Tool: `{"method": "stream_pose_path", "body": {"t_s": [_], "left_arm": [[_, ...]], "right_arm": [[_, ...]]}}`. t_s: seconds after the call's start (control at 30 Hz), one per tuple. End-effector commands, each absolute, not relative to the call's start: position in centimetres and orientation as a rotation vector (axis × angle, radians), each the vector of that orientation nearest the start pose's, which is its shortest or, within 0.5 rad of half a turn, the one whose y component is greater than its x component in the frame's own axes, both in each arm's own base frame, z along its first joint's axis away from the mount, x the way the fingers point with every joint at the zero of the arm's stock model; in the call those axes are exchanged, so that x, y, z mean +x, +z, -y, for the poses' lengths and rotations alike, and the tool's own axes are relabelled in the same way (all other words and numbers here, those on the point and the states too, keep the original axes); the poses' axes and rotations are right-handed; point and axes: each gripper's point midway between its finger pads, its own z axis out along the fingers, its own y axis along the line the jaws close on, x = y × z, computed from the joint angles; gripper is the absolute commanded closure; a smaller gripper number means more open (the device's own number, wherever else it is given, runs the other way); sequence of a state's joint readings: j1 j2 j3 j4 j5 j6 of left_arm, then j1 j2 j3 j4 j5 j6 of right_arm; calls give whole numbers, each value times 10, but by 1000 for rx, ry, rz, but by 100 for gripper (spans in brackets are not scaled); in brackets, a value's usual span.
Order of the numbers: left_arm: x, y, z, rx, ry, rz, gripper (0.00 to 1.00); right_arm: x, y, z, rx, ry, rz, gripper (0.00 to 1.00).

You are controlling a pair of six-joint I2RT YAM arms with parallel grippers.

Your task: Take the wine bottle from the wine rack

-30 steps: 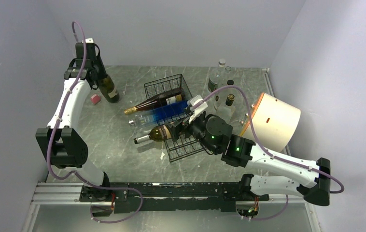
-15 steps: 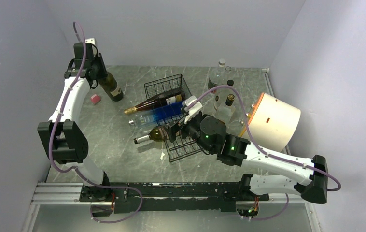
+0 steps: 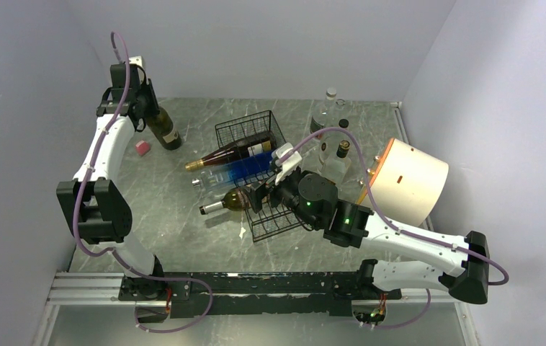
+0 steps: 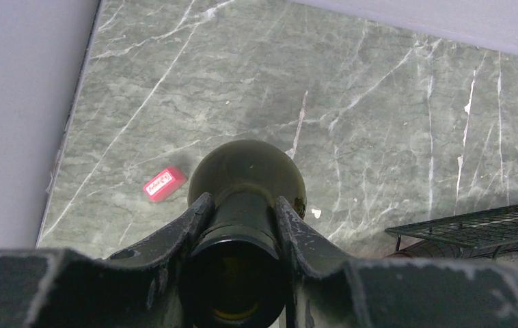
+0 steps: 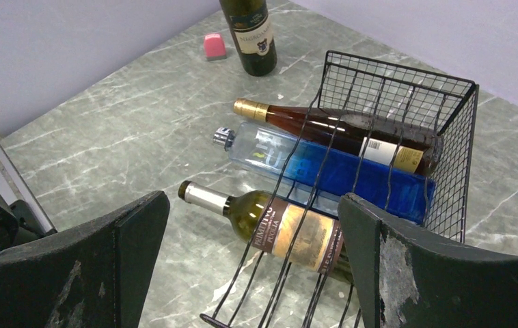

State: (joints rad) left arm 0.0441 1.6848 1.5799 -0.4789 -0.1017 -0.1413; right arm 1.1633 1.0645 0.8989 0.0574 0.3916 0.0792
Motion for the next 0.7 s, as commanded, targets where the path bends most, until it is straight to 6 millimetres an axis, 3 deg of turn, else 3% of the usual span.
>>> {"method": "stream_pose_path", "body": {"t_s": [0.0, 0.23, 0.67], "left_arm": [[486, 265, -40, -249, 77, -2058, 71], [487, 262, -32, -221, 33, -2074, 48], [478, 270, -19, -183, -48, -2051, 29]], "right_arm": [[207, 298, -319, -583, 635, -1604, 0], [206, 290, -321, -595, 636, -1629, 0], [207, 277, -339, -652, 633, -1660, 0]]}}
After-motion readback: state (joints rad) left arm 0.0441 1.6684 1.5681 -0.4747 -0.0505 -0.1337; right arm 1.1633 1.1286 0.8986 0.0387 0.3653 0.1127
